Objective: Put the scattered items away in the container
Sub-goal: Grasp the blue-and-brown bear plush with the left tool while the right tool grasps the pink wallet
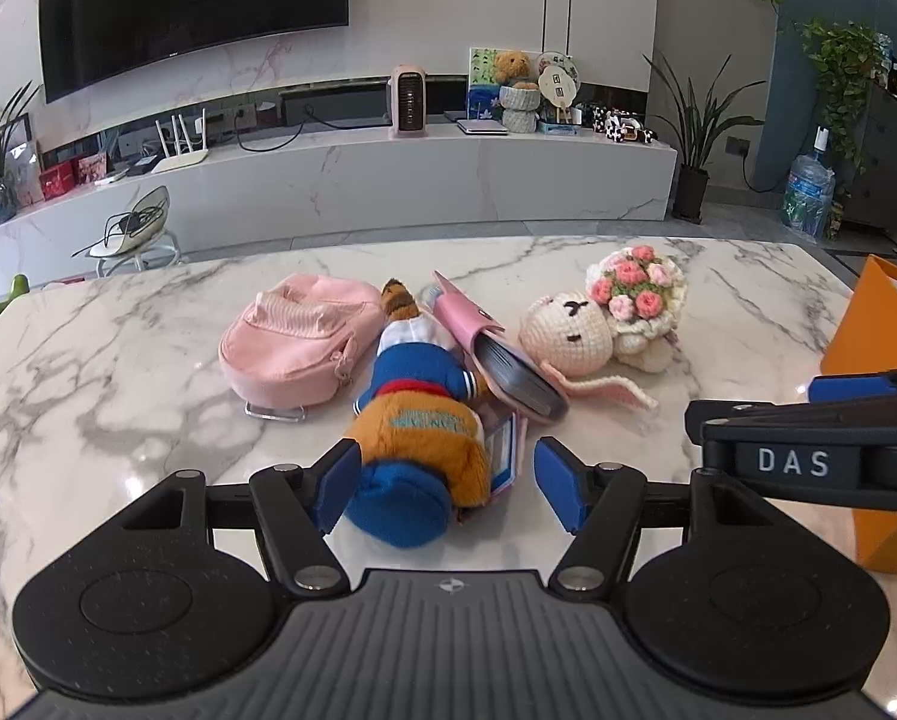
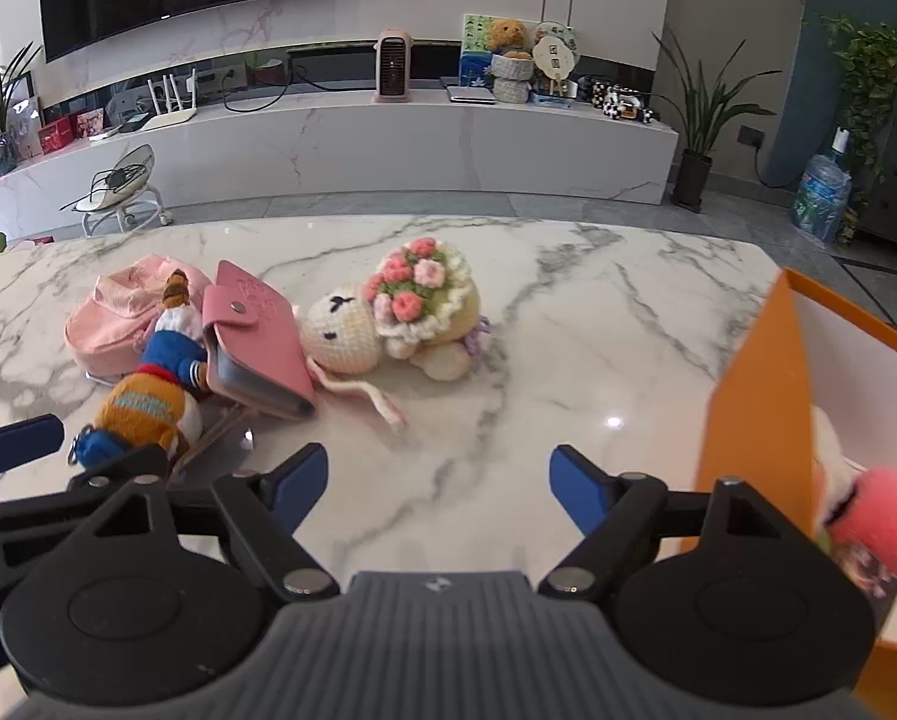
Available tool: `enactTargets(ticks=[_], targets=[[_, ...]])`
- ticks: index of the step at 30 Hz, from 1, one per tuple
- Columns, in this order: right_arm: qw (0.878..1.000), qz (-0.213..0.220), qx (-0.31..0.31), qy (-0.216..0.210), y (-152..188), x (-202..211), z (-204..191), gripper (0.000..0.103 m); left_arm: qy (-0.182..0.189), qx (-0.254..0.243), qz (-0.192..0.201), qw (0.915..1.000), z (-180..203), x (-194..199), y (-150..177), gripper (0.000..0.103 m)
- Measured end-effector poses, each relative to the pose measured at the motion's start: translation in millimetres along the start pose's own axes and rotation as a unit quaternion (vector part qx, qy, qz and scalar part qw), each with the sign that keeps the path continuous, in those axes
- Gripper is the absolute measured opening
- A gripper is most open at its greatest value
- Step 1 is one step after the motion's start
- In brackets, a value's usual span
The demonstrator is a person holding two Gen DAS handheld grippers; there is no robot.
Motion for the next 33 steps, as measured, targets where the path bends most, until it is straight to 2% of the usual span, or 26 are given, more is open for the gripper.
enactTargets(ticks=[10,15,20,26,28,33], targets=[[1.000,0.002,0.010,-0.021,-9,-35,-13,0.074,-0.012,0.001,-0.017,0.9998,-12,-34,-5,0.076],[0.999,0.000,0.012,-0.045,-13,-52,-18,0.066,-0.007,0.004,-0.028,0.9996,-22,-50,-2,0.086],[0.994,0.004,-0.004,-0.105,-18,-59,-24,0.066,-0.009,-0.002,-0.034,0.9994,-31,-59,5,0.088],[0.989,0.006,0.030,-0.143,-20,-64,-49,0.068,-0.037,-0.019,-0.036,0.9985,-42,-59,11,0.083],[0.988,0.004,0.043,-0.148,-20,-67,-58,0.073,-0.050,-0.034,-0.034,0.9976,-44,-59,14,0.084],[0.988,-0.001,0.068,-0.136,-20,-76,-74,0.074,-0.053,-0.047,-0.023,0.9972,-47,-55,19,0.083]])
Point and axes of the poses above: each gripper's, at about its wrist camera, not at the fingertips, and x roughly against the way its jaws point, z to its right, y to its underside, the point moved 2 cm from there along -x, roughly the way its jaws point, and after that the axes turned 5 degrees about -z, right-handed, at the moved point
